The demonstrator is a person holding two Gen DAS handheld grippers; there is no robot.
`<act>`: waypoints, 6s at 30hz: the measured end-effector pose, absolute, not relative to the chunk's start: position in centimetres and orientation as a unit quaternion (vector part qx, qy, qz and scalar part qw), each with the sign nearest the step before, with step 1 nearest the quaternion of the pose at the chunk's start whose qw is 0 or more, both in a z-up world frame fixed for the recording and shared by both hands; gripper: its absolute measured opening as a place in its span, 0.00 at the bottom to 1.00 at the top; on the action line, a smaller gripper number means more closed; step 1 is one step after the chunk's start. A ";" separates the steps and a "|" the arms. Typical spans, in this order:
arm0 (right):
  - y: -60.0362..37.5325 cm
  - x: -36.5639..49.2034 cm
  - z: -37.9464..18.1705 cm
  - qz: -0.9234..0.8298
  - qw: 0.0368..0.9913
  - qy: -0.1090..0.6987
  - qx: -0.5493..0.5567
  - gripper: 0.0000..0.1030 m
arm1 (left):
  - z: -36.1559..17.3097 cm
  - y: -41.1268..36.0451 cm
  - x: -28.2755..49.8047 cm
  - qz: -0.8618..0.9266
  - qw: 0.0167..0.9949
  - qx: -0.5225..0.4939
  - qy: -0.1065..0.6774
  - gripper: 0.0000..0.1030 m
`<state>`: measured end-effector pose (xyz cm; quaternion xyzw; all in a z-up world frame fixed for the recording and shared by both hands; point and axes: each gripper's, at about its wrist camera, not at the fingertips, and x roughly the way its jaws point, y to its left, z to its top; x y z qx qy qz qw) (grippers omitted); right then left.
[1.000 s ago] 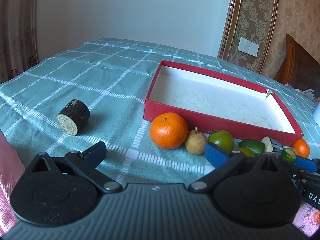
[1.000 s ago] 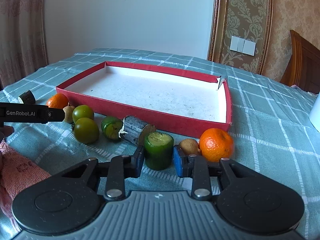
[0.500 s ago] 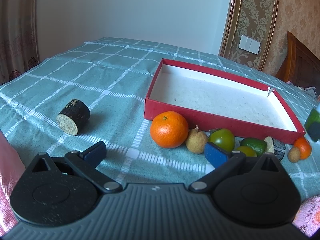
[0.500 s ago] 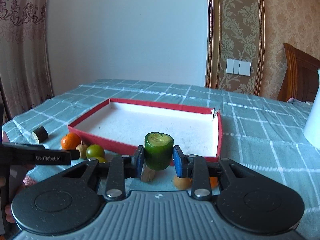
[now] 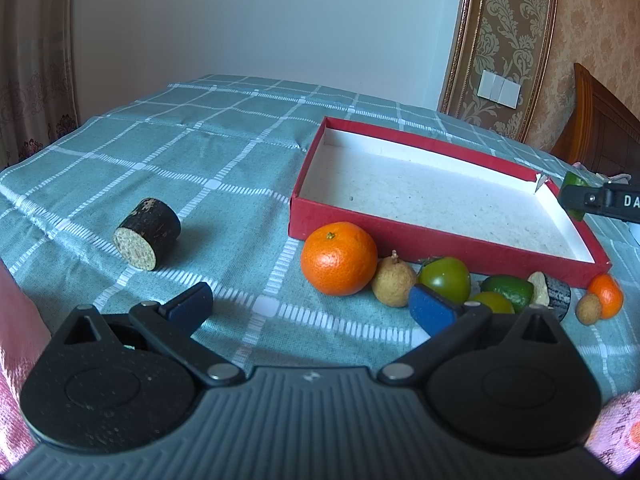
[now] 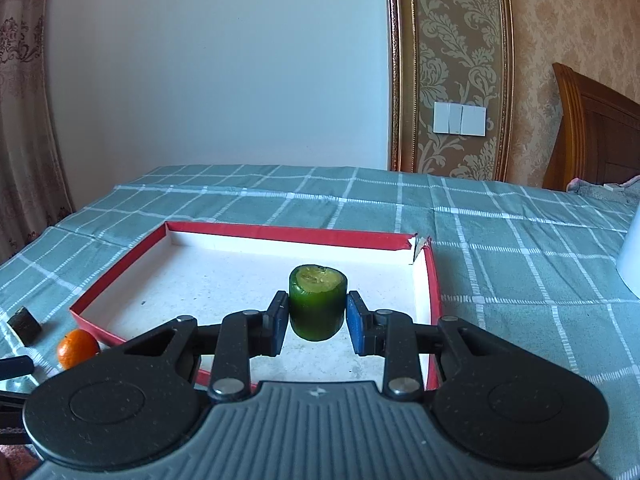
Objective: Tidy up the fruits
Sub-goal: 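Carry the cucumber piece into the red tray and open the right gripper, then move the left gripper to the dark wooden log piece, then close the left gripper on the log piece and lift it, then lower the log piece into the red tray and open the left gripper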
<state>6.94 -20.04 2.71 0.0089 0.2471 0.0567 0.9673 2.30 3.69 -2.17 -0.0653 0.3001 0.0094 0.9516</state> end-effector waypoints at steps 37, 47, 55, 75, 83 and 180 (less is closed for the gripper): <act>-22.4 -0.2 0.7 0.037 0.994 0.069 0.074 0.75 | 1.7 10.9 -2.7 0.092 0.972 -0.050 0.212 0.85; -22.3 -0.2 0.7 0.038 0.994 0.070 0.071 0.75 | 0.9 11.5 -1.5 0.096 0.975 0.003 0.202 0.38; -22.2 -0.3 0.7 0.037 0.994 0.072 0.071 0.75 | 0.3 12.8 0.7 0.056 0.972 -0.003 0.227 0.38; -22.2 -0.5 0.7 0.040 0.994 0.072 0.068 0.75 | -1.0 12.6 3.9 0.019 0.961 0.020 0.274 0.35; -22.2 -0.5 0.6 0.039 0.994 0.072 0.069 0.75 | -1.8 12.7 4.9 0.024 0.954 0.019 0.297 0.35; -20.2 -1.6 -2.4 0.028 0.944 0.326 0.043 0.91 | 1.9 4.0 2.6 -0.011 0.977 0.020 0.214 0.93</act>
